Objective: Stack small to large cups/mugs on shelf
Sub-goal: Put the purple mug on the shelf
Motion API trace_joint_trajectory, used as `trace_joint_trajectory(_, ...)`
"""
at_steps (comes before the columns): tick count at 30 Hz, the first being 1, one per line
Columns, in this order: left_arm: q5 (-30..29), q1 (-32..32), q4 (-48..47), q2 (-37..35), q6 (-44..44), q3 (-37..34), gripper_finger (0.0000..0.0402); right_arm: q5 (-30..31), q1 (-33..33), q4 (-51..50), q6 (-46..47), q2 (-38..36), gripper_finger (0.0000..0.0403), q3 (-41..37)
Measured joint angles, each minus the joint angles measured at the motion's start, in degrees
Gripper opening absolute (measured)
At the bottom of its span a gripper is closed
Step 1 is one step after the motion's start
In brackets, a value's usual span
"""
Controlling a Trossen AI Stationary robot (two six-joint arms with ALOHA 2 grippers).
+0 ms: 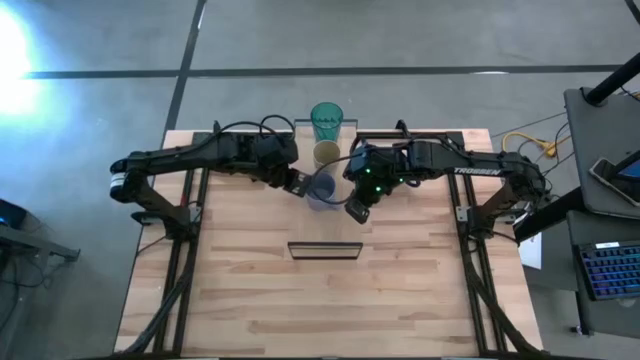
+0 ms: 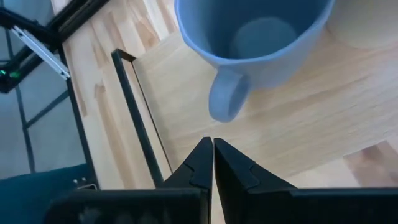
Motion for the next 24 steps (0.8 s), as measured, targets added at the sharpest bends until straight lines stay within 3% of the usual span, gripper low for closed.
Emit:
trace_joint_trajectory(8, -0.1, 0.2, -0.4, -1.6, 8.2, -5.3, 0.0073, 0.1, 1.4, 5.3, 8.4, 0.0, 0.0009, 0.0)
trace_joint_trajectory(19, -0.1, 0.2, 9.2, -4.9, 13.3, -12.3, 0.0073, 3.5, 4.1, 8.3, 17.4, 2.6, 0.0009, 0.0)
trace_joint_trajectory(24, -0.1, 0.2, 9.3, -4.8, 15.7, -12.8, 0.0073, 5.1, 5.0, 9.1, 20.0, 3.2, 0.0008, 0.0)
